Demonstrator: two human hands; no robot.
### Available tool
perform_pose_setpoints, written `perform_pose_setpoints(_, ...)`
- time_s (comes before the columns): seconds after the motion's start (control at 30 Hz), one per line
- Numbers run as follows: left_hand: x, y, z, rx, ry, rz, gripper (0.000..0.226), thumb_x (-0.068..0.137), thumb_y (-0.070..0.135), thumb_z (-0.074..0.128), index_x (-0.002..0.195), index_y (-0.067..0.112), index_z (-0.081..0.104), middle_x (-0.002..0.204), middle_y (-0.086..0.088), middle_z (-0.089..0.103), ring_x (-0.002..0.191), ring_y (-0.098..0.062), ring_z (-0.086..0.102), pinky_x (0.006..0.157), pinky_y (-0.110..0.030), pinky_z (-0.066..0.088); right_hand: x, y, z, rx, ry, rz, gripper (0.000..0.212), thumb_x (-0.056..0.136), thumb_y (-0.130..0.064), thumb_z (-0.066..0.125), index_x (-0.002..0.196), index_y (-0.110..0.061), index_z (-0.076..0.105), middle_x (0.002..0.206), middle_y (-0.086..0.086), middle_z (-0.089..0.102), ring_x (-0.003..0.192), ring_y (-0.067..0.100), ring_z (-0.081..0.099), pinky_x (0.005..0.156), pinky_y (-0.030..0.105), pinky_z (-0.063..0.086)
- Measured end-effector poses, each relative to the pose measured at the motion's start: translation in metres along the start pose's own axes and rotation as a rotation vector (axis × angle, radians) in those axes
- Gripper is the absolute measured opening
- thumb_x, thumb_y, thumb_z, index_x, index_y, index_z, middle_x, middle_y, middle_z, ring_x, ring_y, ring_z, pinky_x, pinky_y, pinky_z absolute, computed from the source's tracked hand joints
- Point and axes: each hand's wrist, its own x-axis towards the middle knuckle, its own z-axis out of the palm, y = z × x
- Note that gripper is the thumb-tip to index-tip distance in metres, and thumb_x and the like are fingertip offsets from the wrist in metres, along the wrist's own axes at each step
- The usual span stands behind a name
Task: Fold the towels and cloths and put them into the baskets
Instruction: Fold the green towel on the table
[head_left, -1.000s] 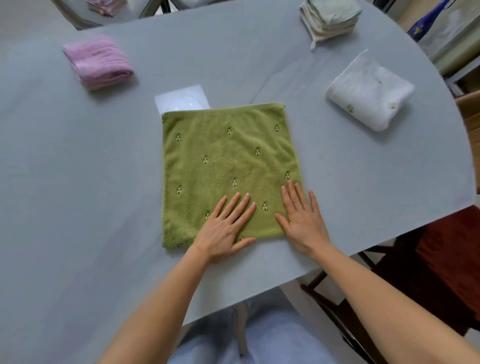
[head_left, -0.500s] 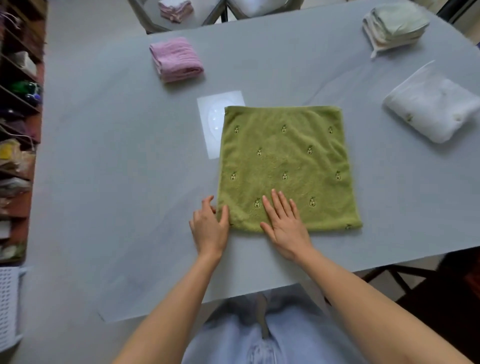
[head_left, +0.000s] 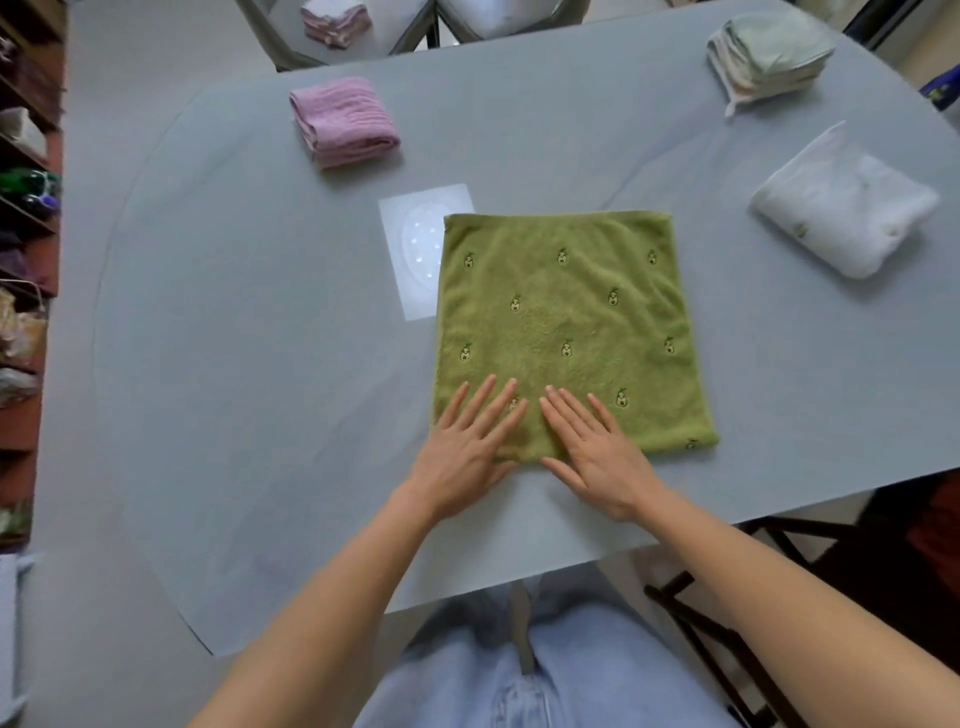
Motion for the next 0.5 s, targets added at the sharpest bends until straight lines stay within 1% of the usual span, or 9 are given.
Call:
perform_pose_setpoints(0.03,0.003,0.001,0.002,0.019,-0.091,0.032,0.074,0.088,0.055,0.033,0.151,0.019,0.023,0.158,-0.005,0.02,0.147,-0.028,0.015,0.118,-0.047,0.009,-0.01,0.01,-0.002,-0.032,-0.015,-0.016,0.07,0.096,-0.053,0.025,0.149,-0.007,0.028,0.156,0.008,0.024,0.145,0.02,0.023,0.116,0.04,0.012)
perform_pose_setpoints(0.1,-0.001,-0.002,0.008,0.005,-0.241,0.009,0.079,0.088,0.062,0.024,0.153,0.023,0.005,0.16,-0.003,0.005,0.148,-0.029,0.004,0.12,-0.049,0.002,-0.027,0.029,-0.002,-0.084,-0.046,-0.029,0.068,0.094,-0.049,0.03,0.147,-0.006,0.032,0.153,0.009,0.032,0.141,0.022,0.032,0.115,0.039,0.014)
perform_pose_setpoints(0.2,-0.004,-0.007,0.015,-0.008,-0.302,-0.025,0.077,0.089,0.066,0.016,0.15,0.029,-0.012,0.16,0.0,-0.007,0.147,-0.028,-0.006,0.119,-0.052,0.003,-0.042,0.05,-0.003,-0.114,-0.064,0.022,0.063,0.093,-0.041,0.031,0.146,-0.006,0.031,0.151,0.011,0.036,0.137,0.025,0.04,0.114,0.038,0.013)
perform_pose_setpoints(0.23,-0.002,-0.006,0.014,0.013,-0.305,-0.026,0.077,0.089,0.066,0.016,0.151,0.028,-0.011,0.16,-0.002,-0.004,0.147,-0.029,-0.004,0.119,-0.053,0.008,-0.043,0.054,-0.004,-0.122,-0.052,0.031,0.061,0.093,-0.037,0.032,0.145,-0.005,0.033,0.15,0.012,0.038,0.136,0.026,0.041,0.113,0.039,0.016)
perform_pose_setpoints(0.3,0.002,-0.002,0.01,0.05,-0.288,-0.007,0.076,0.089,0.063,0.023,0.153,0.024,0.008,0.159,-0.01,0.011,0.146,-0.031,0.011,0.116,-0.055,0.018,-0.039,0.057,-0.006,-0.144,-0.023,0.033,0.056,0.091,-0.023,0.031,0.142,-0.002,0.039,0.147,0.016,0.041,0.134,0.029,0.043,0.11,0.041,0.024)
perform_pose_setpoints(0.33,0.005,0.001,0.007,0.074,-0.267,0.027,0.074,0.089,0.059,0.026,0.152,0.022,0.018,0.158,-0.013,0.018,0.144,-0.032,0.018,0.115,-0.054,0.019,-0.036,0.057,-0.007,-0.165,-0.005,0.032,0.056,0.088,-0.016,0.029,0.141,-0.001,0.042,0.146,0.017,0.043,0.133,0.029,0.045,0.109,0.042,0.028)
perform_pose_setpoints(0.4,0.01,0.006,0.005,0.119,-0.23,0.129,0.065,0.09,0.045,0.029,0.149,0.018,0.027,0.156,-0.013,0.027,0.143,-0.033,0.026,0.114,-0.054,0.017,-0.027,0.056,-0.008,-0.211,0.016,0.053,0.057,0.086,-0.009,0.026,0.14,-0.002,0.045,0.142,0.019,0.046,0.129,0.03,0.049,0.105,0.044,0.04)
perform_pose_setpoints(0.47,0.016,0.018,-0.001,0.128,-0.224,0.17,0.062,0.09,0.025,0.026,0.151,0.016,0.021,0.158,-0.012,0.021,0.144,-0.035,0.022,0.116,-0.057,0.015,-0.02,0.054,-0.007,-0.245,-0.025,0.085,0.058,0.085,-0.008,0.025,0.14,-0.004,0.044,0.14,0.021,0.048,0.126,0.032,0.052,0.098,0.045,0.047)
perform_pose_setpoints(0.5,0.021,0.025,-0.006,0.142,-0.254,0.149,0.063,0.091,0.018,0.022,0.153,0.015,0.011,0.16,-0.013,0.009,0.147,-0.036,0.012,0.116,-0.058,0.011,-0.018,0.053,-0.007,-0.249,-0.05,0.101,0.059,0.084,-0.008,0.025,0.139,-0.005,0.045,0.139,0.022,0.049,0.125,0.033,0.053,0.095,0.046,0.048)
